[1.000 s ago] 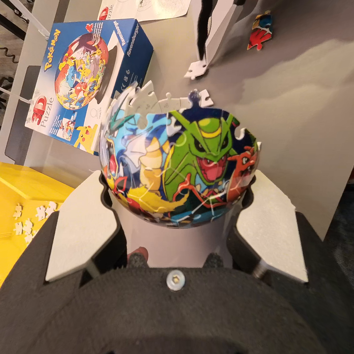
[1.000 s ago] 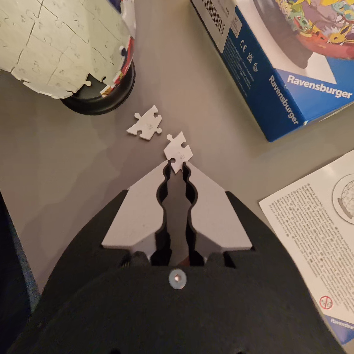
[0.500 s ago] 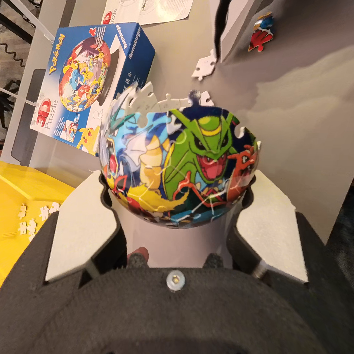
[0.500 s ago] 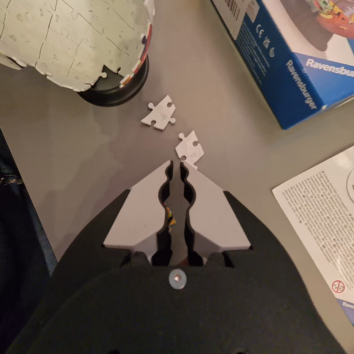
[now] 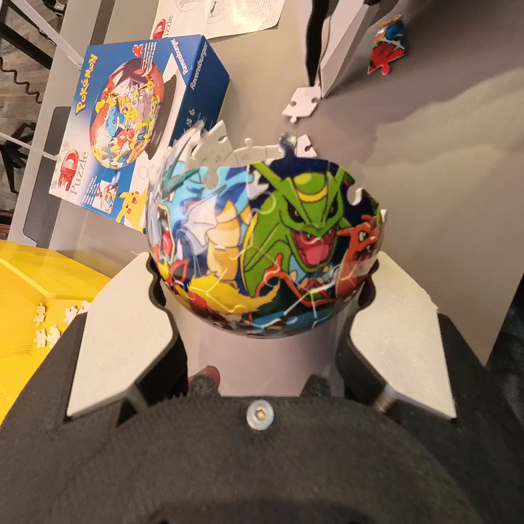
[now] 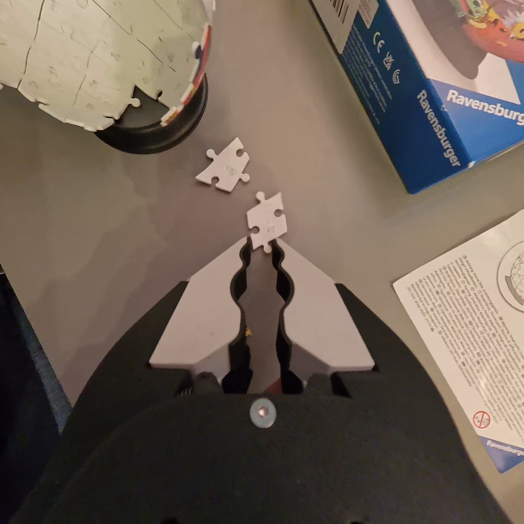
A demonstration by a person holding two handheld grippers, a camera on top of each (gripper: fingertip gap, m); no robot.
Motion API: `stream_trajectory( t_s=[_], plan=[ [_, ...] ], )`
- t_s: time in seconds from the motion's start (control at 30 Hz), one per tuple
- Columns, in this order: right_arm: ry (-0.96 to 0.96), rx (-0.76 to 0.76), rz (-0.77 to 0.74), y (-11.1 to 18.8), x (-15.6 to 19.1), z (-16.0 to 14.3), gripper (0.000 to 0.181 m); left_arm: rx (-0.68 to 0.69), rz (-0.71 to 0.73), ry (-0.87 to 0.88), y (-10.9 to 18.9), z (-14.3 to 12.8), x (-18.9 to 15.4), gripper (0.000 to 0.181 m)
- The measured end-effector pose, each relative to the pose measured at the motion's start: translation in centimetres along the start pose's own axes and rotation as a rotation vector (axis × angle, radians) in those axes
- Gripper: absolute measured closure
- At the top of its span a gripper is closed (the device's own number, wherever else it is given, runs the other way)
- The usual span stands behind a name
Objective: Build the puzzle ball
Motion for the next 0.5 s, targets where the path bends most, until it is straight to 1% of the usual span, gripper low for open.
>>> stream_trajectory(
  t_s=[0.2, 0.37, 0.43, 0.5],
  plan=[
    [-0.014, -0.005, 0.007, 0.3, 0.0, 0.1, 0.163, -0.001, 0.005, -0.003, 0.0, 0.0, -0.1, 0.048],
    [-0.021, -0.021, -0.034, 1.2, -0.7, 0.0, 0.161, -0.002, 0.008, -0.001, 0.0, 0.0, -0.1, 0.048],
    [-0.057, -0.054, -0.044, 2.0, -1.4, -0.2, 0.158, -0.004, 0.009, 0.000, 0.0, 0.0, -0.1, 0.048],
    [-0.084, -0.107, -0.011, 2.7, -1.6, -0.2, 0.154, -0.004, 0.010, 0.002, 0.0, 0.0, -0.1, 0.048]
  ],
)
Point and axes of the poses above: each gripper's, where its closed fingertips meet, y back along the fingers, z out of its top, x = y × z across the jaws, the point moved 10 cm from there along y, back along the fingers, and after that the axes turned 3 degrees about -x, right-handed, at the moved point
